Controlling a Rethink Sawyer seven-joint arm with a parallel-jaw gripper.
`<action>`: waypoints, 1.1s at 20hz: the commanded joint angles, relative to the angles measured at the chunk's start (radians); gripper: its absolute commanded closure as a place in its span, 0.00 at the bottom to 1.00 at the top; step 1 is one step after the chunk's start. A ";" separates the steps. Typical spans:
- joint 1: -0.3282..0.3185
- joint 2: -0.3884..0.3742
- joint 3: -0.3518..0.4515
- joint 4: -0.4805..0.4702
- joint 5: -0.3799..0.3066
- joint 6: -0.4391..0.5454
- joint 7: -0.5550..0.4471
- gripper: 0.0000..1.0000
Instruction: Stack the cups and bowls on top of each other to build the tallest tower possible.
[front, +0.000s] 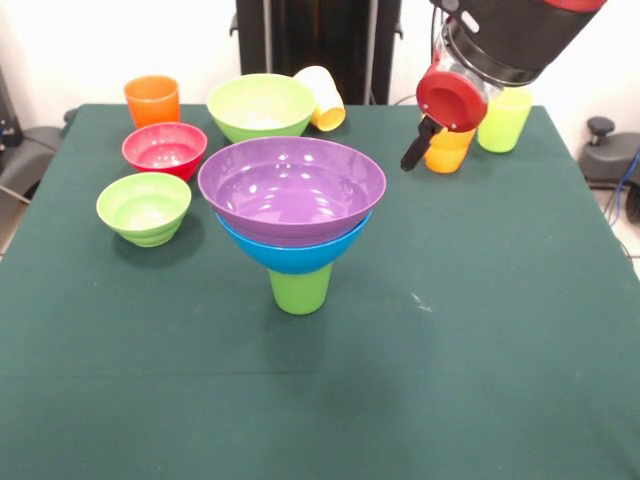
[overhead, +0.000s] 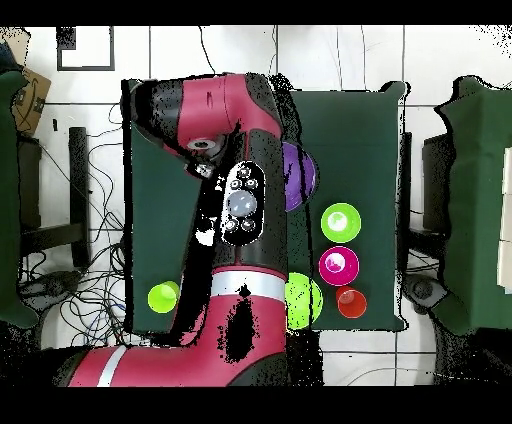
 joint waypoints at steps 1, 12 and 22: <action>-0.033 0.021 0.185 0.171 -0.013 -0.092 -0.145 0.00; -0.073 0.041 0.265 0.173 -0.031 -0.052 -0.165 0.00; -0.058 0.069 0.278 0.098 -0.075 0.067 -0.134 0.00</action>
